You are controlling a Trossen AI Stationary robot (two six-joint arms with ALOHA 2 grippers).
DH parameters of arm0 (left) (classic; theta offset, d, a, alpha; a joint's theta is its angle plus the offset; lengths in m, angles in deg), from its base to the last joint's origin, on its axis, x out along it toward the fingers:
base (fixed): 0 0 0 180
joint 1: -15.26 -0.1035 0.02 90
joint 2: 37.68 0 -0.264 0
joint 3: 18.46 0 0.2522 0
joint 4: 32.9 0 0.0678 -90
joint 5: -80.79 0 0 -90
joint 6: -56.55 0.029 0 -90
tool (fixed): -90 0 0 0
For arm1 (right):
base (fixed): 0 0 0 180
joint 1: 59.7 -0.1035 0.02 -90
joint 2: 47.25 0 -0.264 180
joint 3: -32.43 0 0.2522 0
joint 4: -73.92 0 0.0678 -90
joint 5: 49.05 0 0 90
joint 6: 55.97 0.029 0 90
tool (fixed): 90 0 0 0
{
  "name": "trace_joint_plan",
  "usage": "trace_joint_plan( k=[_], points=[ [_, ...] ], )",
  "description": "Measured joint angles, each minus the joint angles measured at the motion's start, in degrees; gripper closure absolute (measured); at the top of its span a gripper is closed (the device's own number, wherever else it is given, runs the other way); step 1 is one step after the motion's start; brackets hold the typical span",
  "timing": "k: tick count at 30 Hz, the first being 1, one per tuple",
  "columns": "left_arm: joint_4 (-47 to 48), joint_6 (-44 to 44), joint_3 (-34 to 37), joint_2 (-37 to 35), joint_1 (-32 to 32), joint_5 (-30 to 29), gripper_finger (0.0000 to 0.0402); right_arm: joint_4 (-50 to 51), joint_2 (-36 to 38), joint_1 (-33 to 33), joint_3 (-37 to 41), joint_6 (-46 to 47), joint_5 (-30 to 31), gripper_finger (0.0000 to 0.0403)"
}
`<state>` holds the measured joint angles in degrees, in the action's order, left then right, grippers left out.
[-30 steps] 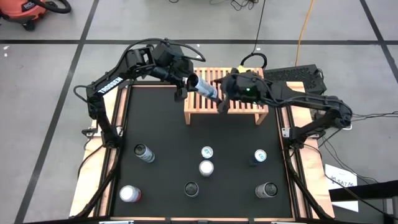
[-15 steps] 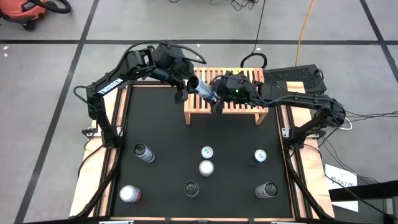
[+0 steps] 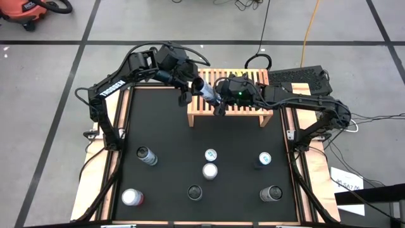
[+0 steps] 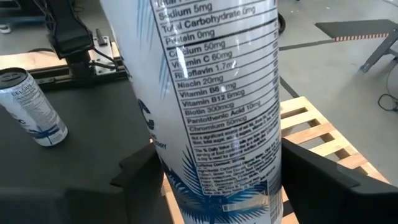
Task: Place canned beverage on shelf
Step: Put the blue soda can on the shelf
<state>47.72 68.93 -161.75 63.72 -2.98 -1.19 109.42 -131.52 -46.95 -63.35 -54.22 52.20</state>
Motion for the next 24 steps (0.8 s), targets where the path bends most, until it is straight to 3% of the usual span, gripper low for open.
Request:
trace_joint_plan(
  k=[17, 24],
  points=[
    [-0.8, -1.3, 0.0, -0.1, 0.3, -0.7, 0.0142, -0.5, 0.0, 0.0, 0.0, 2.5, 0.0, 0.0162],
    [-5.5, -1.5, 0.0, -3.9, 0.3, -8.0, 0.0080, -17.6, 1.7, 1.4, 6.8, 7.7, -0.4, 0.0161]
  ],
)
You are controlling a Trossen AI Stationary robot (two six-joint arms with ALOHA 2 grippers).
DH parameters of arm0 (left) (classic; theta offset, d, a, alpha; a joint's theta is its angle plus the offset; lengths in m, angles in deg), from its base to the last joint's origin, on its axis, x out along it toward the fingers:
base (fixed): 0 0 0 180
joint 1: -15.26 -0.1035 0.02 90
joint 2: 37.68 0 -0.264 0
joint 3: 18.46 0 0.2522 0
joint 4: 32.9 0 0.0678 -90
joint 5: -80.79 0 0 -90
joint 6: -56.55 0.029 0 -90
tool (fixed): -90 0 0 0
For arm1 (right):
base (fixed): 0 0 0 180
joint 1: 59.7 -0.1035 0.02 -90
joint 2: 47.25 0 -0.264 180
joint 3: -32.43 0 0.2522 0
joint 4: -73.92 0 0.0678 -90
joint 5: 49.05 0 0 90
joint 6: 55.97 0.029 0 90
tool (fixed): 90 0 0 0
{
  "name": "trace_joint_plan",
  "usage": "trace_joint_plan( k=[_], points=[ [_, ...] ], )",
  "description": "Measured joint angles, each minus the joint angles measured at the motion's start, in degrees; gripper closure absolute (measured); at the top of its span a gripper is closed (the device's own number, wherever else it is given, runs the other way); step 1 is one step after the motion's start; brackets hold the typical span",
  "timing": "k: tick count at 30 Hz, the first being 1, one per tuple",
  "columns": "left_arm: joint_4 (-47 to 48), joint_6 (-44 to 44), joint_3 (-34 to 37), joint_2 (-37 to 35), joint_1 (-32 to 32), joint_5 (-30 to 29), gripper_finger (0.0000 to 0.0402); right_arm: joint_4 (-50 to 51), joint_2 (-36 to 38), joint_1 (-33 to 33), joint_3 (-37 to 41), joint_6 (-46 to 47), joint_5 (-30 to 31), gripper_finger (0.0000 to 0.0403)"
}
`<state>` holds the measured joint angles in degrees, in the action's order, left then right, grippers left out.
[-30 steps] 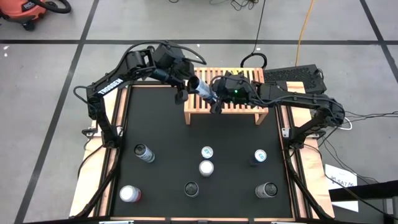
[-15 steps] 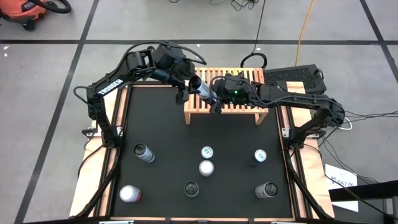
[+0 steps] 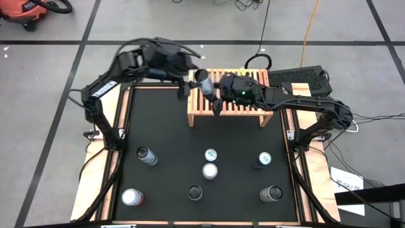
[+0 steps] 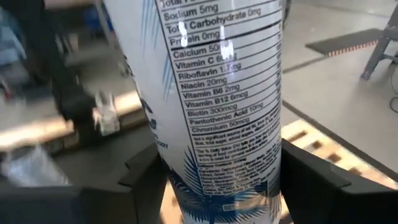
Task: Place canned beverage on shelf
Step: Put the blue soda can on the shelf
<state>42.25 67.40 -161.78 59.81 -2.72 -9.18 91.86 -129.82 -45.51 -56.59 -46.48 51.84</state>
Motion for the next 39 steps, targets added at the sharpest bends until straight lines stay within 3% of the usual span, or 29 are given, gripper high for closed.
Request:
trace_joint_plan(
  k=[6, 11, 22, 33, 39],
  points=[
    [-2.8, -1.7, 0.0, -2.8, -1.1, -0.1, 0.0026, -10.5, 2.0, 1.0, 4.2, 2.5, -7.2, 0.0161],
    [-6.8, -3.1, 0.3, -2.2, -1.6, 4.3, 0.0004, -15.8, 2.1, 1.1, 4.3, 2.2, -9.7, 0.0161],
    [-16.4, -4.6, 0.6, -0.6, -1.0, 9.2, 0.0007, -20.2, 2.2, 1.1, 4.3, 2.2, -12.5, 0.0161],
    [-15.9, -6.1, 0.7, 1.8, -1.1, 10.5, 0.0008, -22.3, 2.2, 1.1, 4.3, 2.9, -12.5, 0.0160],
    [-17.4, -6.4, 0.7, 1.8, -1.9, 10.8, 0.0058, -21.9, 2.2, 1.1, 4.3, 2.2, -12.4, 0.0160]
  ],
)
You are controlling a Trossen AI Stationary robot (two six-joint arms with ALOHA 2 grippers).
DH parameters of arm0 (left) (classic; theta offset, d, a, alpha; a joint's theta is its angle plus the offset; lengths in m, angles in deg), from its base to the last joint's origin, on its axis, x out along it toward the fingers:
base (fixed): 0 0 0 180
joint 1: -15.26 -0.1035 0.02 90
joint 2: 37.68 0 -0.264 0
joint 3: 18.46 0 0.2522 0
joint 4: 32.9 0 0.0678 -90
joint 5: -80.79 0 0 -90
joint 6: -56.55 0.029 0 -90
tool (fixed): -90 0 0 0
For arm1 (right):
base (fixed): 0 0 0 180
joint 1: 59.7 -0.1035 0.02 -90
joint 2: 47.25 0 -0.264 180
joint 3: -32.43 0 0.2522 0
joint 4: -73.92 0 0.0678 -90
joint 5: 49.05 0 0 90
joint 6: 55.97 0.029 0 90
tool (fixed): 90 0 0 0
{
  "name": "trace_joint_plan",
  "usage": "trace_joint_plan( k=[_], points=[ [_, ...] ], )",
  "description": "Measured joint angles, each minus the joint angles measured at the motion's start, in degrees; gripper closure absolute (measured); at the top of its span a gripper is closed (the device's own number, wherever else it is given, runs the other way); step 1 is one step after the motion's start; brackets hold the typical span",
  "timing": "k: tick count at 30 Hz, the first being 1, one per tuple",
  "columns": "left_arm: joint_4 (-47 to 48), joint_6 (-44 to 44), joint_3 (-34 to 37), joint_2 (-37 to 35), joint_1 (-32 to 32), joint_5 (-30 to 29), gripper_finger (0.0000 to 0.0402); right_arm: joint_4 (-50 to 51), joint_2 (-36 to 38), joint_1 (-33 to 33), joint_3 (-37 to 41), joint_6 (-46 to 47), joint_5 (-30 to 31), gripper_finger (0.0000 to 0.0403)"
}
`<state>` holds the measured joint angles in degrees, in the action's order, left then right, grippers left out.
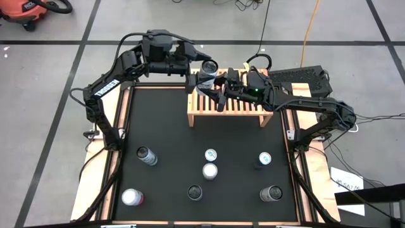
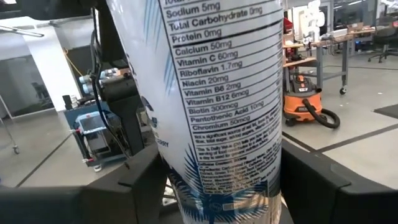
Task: Place canned beverage on shelf
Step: Put the blue soda can on the shelf
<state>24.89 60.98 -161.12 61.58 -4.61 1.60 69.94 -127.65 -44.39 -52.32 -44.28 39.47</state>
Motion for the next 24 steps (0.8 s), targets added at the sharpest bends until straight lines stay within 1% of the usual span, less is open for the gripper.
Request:
trace_joint_plan(
  k=[5, 8, 13, 15, 18, 22, 24],
  points=[
    [-0.2, -1.1, 0.0, 0.0, -1.6, 0.6, 0.0135, 0.0, 0.0, 0.5, 0.0, 0.2, 0.7, 0.0159],
    [-0.1, -1.1, 0.0, 0.3, -2.1, 0.8, 0.0171, 0.2, 0.0, 1.0, 0.0, 0.3, 0.6, 0.0152],
    [0.0, -1.3, 0.0, 0.5, -2.7, 1.1, 0.0175, 1.2, 0.0, 2.4, 0.0, 2.9, -0.3, 0.0129],
    [0.2, -1.3, 0.0, 0.5, -3.0, 0.2, 0.0175, 2.7, 0.0, 2.9, -0.1, 3.7, -0.4, 0.0115],
    [0.7, -0.4, 0.1, 0.7, -4.1, -2.5, 0.0163, 9.9, 1.4, 3.6, -0.2, 4.1, 0.8, 0.0097],
    [0.0, 1.2, 0.0, 0.7, -6.3, -7.8, 0.0162, 19.4, 3.9, 4.1, -0.1, 2.5, 9.0, 0.0086],
    [0.0, 0.9, 0.0, 0.7, -7.8, -7.3, 0.0165, 22.6, 5.6, 4.1, -0.1, 1.9, 13.1, 0.0084]
  ],
)
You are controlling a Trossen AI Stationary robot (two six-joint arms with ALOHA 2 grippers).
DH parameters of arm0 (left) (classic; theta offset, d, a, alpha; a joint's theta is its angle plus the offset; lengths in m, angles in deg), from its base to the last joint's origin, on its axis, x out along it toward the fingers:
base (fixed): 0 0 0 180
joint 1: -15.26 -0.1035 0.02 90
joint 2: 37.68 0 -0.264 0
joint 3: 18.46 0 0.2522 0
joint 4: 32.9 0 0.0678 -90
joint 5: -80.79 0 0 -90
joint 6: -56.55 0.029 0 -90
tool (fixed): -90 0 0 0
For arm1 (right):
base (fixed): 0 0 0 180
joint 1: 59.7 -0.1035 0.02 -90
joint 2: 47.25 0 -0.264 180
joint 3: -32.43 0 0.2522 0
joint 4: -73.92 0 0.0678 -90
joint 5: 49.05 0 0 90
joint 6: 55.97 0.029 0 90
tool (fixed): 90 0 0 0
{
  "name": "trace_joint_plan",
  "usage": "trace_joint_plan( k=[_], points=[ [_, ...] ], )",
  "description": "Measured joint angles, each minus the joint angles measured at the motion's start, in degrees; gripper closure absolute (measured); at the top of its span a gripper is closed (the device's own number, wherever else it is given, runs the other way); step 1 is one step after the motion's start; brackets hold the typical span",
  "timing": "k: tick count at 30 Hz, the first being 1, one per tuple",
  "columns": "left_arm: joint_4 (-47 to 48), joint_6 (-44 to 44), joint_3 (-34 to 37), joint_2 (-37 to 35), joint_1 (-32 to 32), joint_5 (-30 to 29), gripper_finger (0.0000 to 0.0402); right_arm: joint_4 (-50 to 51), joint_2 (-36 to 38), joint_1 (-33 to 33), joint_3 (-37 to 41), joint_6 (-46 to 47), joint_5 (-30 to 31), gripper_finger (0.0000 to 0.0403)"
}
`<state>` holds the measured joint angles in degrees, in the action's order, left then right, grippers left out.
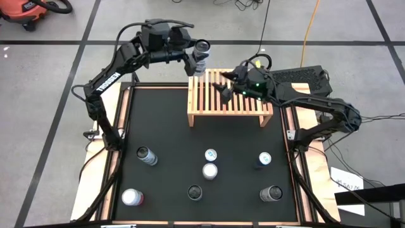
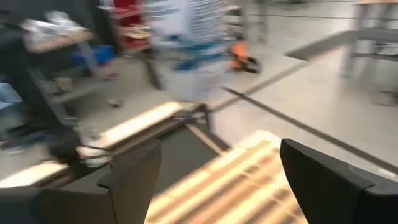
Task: Place canned beverage on shelf
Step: Put the blue soda can on the shelf
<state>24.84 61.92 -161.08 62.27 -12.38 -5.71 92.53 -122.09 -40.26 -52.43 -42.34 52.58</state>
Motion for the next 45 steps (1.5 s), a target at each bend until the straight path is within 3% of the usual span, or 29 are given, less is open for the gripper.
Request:
trace_joint_plan(
  k=[5, 14, 20, 33, 45],
  points=[
    [-1.8, -0.1, 0.8, 1.7, -2.8, 3.0, 0.0165, 5.0, 4.5, 0.0, 0.0, -1.0, 4.9, 0.0084],
    [-17.2, -2.5, 16.8, 2.3, -7.5, 6.2, 0.0165, 11.8, 8.4, 0.0, 0.0, 0.8, 6.6, 0.0083],
    [-25.0, -3.7, 23.9, 2.2, -10.6, 7.2, 0.0165, 15.2, 8.5, 0.0, 0.0, 2.2, 6.6, 0.0083],
    [-35.1, -6.6, 34.3, 1.0, -12.2, 9.8, 0.0165, 15.2, 8.5, 0.0, 0.0, 0.5, 8.0, 0.0083],
    [-47.2, -8.0, 46.3, -5.7, -13.7, 10.7, 0.0165, 15.3, 8.5, 0.2, 0.1, 0.2, 8.0, 0.0083]
  ],
)
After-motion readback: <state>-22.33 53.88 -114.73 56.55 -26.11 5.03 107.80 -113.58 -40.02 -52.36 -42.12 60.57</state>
